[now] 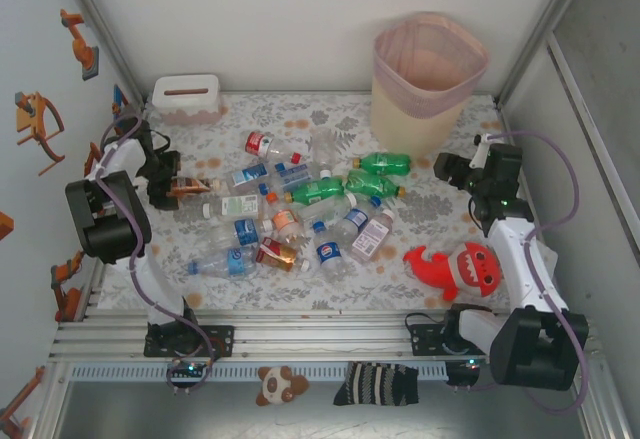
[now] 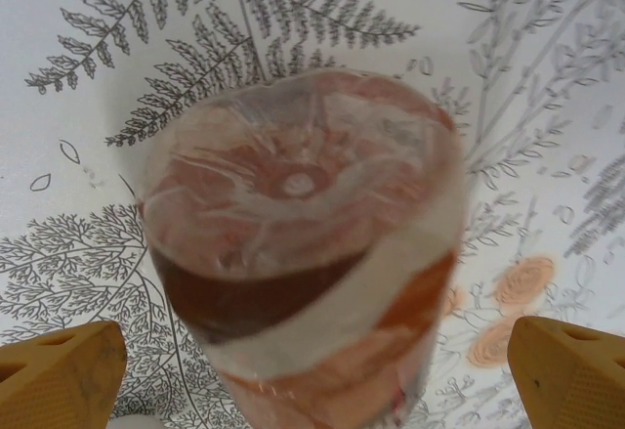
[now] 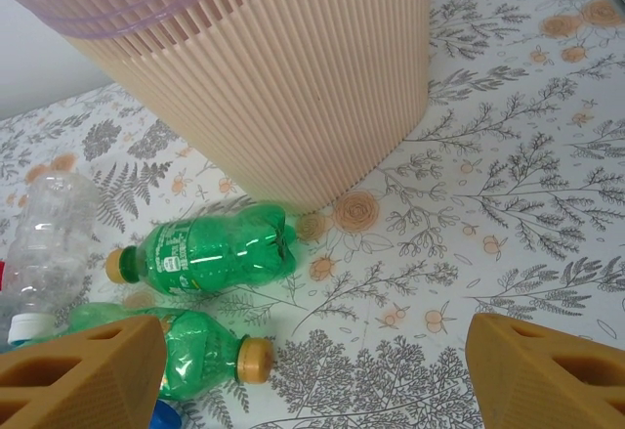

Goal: Put the plastic bottles in the bin

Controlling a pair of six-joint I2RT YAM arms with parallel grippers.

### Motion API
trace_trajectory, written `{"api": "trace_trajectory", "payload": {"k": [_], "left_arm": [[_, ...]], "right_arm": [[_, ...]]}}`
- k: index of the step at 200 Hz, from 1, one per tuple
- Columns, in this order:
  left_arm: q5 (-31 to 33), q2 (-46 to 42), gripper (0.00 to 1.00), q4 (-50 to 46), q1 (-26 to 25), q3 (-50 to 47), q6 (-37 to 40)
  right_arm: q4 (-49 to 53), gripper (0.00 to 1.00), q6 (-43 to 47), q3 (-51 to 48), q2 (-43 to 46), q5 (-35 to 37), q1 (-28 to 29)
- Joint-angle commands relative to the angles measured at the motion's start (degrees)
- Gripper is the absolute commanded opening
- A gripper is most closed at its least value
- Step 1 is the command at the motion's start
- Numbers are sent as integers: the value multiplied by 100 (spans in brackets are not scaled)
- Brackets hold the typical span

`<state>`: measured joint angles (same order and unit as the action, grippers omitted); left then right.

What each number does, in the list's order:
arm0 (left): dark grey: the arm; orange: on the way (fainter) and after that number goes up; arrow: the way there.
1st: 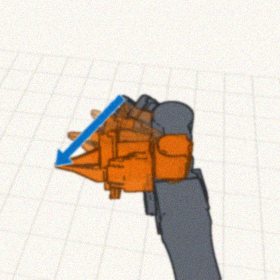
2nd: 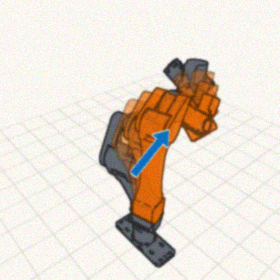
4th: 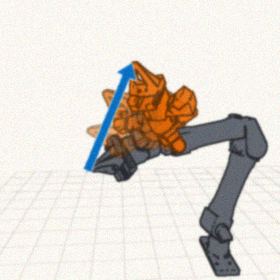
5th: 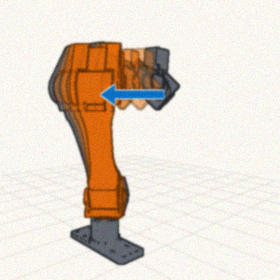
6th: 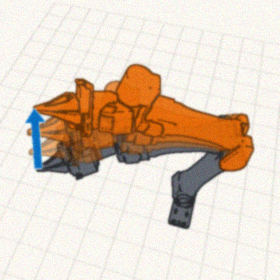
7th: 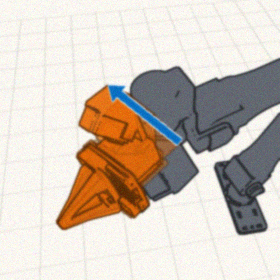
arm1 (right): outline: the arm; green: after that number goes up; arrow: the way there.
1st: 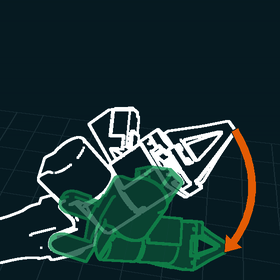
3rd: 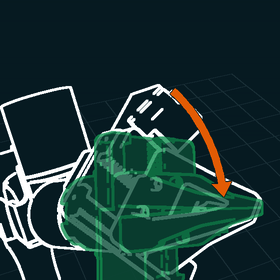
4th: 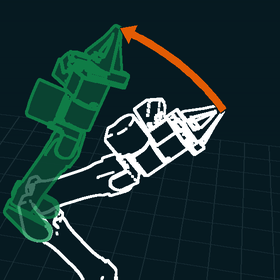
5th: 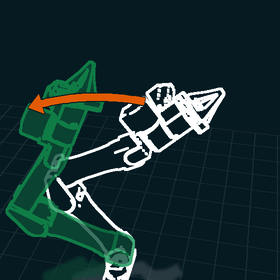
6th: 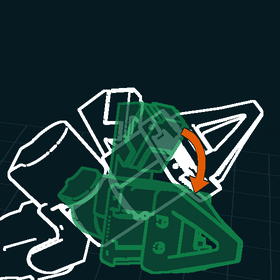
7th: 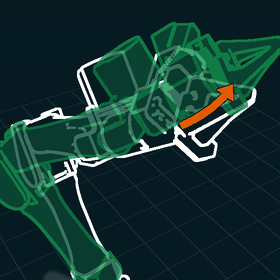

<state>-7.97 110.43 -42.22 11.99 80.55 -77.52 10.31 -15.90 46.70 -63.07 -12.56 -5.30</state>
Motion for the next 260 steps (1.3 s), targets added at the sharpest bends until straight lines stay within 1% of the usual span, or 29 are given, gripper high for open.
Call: {"api": "trace_trajectory", "payload": {"k": [1,31,74,159,203,235,260], "left_arm": [[-152,153,96,-226,108,86,-219],[-105,292,90,-182,154,60,-229],[102,277,85,-226,233,24,-204],[111,263,67,-152,304,4,-216],[247,-58,60,-129,304,-72,-135],[398,-475,55,-114,313,-142,-1],[341,-854,54,15,330,-237,162]], "right_arm": [[65,79,-69,207,136,91,-18],[85,78,-74,206,188,87,-15],[81,78,-69,195,301,122,-16],[138,77,-87,221,428,157,-16],[216,77,-85,292,548,166,-15],[277,77,-70,348,664,166,-16],[348,76,-75,420,746,142,-17]]}}
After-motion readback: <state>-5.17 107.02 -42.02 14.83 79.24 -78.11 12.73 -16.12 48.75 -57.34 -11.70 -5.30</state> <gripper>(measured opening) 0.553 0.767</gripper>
